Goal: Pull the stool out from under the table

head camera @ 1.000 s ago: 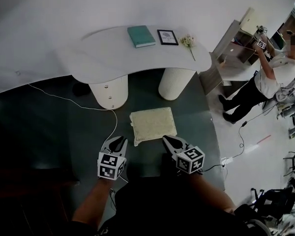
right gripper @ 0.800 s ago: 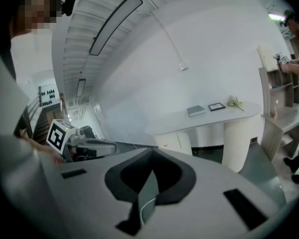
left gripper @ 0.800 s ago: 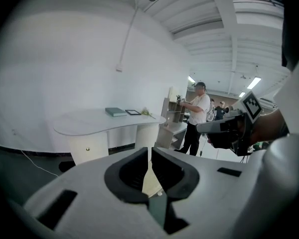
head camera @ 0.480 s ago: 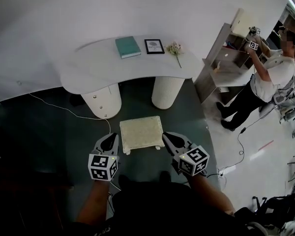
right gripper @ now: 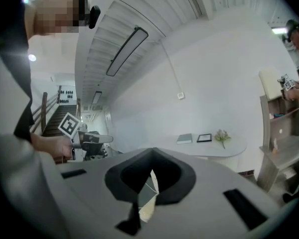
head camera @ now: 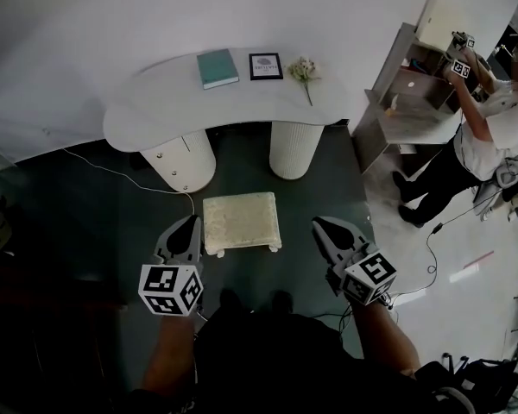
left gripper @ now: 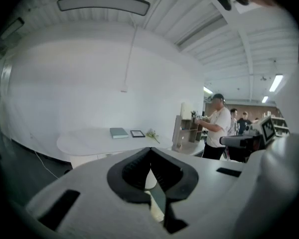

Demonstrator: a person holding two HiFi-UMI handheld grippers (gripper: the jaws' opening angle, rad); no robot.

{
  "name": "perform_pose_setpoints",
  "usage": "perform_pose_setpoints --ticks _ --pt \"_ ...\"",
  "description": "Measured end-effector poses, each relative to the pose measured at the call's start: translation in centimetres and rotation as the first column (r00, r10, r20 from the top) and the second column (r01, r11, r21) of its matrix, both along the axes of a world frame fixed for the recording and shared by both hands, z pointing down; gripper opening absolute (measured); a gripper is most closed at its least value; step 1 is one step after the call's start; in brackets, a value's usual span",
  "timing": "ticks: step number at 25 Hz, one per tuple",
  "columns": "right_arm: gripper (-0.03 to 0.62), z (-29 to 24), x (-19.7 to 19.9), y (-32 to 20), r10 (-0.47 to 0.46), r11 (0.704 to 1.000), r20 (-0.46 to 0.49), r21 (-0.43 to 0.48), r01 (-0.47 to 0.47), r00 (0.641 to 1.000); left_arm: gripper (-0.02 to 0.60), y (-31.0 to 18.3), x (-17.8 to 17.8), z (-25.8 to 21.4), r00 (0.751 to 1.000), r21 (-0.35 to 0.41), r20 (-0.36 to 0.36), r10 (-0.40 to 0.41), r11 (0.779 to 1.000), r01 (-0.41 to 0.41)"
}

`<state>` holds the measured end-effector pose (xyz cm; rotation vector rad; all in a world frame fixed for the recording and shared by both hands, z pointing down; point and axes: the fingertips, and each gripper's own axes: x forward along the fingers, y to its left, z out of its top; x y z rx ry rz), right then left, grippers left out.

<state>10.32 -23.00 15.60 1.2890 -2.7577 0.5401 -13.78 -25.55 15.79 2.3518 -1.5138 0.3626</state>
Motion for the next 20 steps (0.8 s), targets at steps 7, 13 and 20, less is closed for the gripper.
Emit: perform_pose_setpoints --ticks 7,13,20 --pt "0.003 -3.1 -2.4 -2.4 0.001 0.998 0.049 0.062 -0.004 0.999 0.006 -0.4 -1.6 -0.8 0.999 0.011 0.036 0.027 1.0 -0.028" --pt "0.003 -3.8 -5.9 -2.3 -0.018 0.996 0.0 0.092 0.018 1.0 0.006 -0.2 -2.9 1.0 0.997 -0.012 0.042 0.06 0.998 -0.06" --pt "0.003 -3.1 -6.4 -2.2 -0.008 0.998 -0.021 0.069 0.009 1.0 0.006 -0.5 -4.2 1.6 0.996 -0.008 0.037 0.08 0.997 -0.08"
